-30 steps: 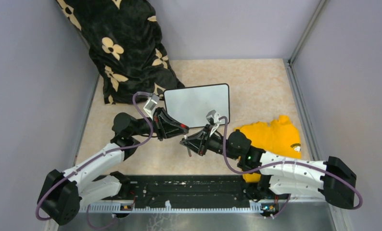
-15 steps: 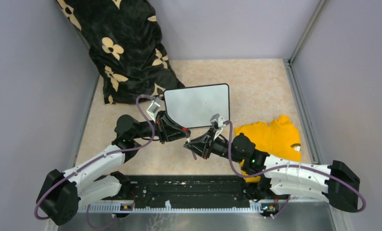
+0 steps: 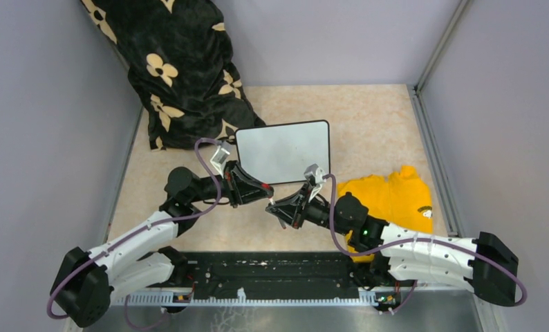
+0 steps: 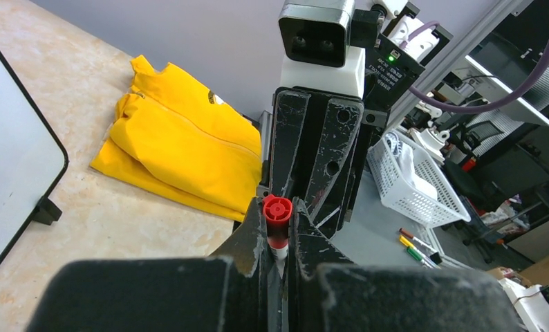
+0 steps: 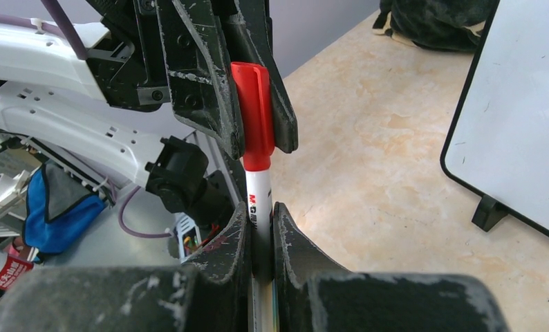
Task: Write a sentence on the whiteboard
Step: Open the whiteboard marker at the center of the board.
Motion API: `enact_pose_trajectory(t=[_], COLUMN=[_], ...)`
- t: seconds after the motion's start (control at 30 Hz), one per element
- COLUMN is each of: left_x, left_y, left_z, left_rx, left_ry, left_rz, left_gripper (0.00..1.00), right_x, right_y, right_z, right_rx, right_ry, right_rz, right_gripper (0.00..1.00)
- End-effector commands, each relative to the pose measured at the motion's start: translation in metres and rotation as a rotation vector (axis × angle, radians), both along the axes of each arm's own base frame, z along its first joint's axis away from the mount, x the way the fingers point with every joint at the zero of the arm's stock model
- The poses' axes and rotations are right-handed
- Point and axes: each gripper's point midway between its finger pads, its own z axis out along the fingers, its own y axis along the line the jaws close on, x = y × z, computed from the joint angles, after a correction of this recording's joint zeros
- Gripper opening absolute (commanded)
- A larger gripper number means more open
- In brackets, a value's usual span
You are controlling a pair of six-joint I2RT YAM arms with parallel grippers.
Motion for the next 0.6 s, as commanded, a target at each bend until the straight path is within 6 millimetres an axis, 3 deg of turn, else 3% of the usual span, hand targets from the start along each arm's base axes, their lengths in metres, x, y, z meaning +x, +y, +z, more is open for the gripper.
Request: enact_pose_trajectory(t=[0.0,0.27,0.57], left_x=[0.018,0.019,0.013], left_y=[0.013,0.016,0.017], left_z=[0.032,0.034,0.037], left_rx=[-0.091,-0.105,-0.131], left_ry=[-0.159,-0.165,-0.169], left_rz=[0.136,0.152,0.135], left_gripper=[0.0,0.0,0.0], right_x=[0.005,0.008,0.012], right_y=[-0.011,-0.017,-0.022], right_z=[-0.024,-0.037,-0.034], right_rx=[-0.057,-0.074,-0.069], right_ry=[0.039,0.054,0.047], right_rz=[-0.048,-0.078,-0.109], right_gripper=[0.0,0.0,0.0])
